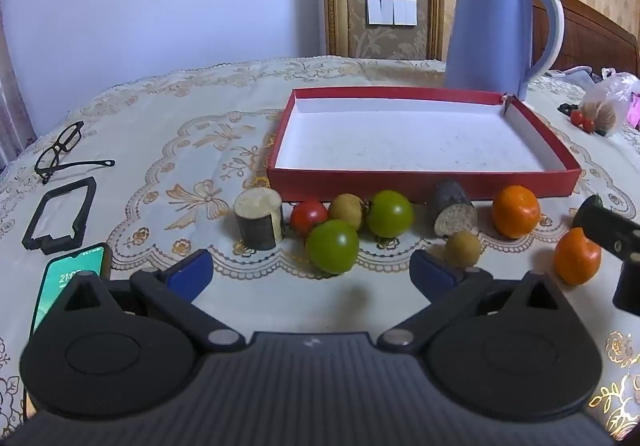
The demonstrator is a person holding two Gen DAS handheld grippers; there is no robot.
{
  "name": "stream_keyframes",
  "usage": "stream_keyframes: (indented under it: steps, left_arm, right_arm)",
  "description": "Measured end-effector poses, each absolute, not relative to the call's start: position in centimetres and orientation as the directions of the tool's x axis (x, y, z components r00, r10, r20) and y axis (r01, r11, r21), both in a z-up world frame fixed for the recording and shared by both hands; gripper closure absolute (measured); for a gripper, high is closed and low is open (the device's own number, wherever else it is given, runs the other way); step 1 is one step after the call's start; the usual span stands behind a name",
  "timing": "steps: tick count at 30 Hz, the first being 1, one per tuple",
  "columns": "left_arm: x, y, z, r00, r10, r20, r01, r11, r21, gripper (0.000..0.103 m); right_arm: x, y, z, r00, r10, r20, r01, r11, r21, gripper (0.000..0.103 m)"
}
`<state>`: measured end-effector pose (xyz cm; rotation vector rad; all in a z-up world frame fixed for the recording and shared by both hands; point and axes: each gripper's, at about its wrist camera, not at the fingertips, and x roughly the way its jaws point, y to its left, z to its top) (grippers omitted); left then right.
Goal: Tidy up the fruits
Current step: 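Move the left tool toward the large green tomato in front of the tray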
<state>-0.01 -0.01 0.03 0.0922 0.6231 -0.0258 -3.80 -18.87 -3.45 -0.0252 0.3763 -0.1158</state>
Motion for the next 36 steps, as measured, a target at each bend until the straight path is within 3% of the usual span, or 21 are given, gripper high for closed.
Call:
stream_keyframes:
  steps: [36]
  left_arm:
    - [-0.8,0.4,0.6,0.813,-0.045,-0.581,0.070,0.997,0.022,0.000]
  right_arm:
    - [-2.8,-18.9,-3.6,0.910,-0.115,-0.399,0.109,0.993,-0.037,0.000]
